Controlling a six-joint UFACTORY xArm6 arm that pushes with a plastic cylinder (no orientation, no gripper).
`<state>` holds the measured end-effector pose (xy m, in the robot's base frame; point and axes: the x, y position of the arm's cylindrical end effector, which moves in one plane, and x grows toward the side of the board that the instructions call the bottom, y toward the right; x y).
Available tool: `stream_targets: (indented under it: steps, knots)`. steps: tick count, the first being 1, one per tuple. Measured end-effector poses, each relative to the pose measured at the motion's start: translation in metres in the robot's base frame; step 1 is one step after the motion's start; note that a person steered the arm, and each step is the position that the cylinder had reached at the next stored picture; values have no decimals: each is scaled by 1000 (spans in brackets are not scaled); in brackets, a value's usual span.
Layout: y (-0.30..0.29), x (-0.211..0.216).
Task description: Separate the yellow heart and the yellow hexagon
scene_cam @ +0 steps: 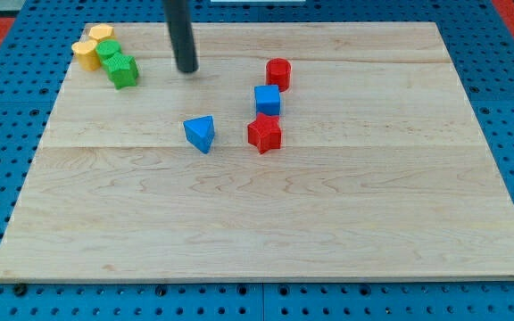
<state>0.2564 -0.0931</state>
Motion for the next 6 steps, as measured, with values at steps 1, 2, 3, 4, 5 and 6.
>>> stream_targets:
  steps: [1,2,3,4,5,6]
  knots:
    - [-43,-63]
    - [-118,-62]
    - [-183,-58]
    - [-169,-7]
    - [-127,21]
    - [-114,21]
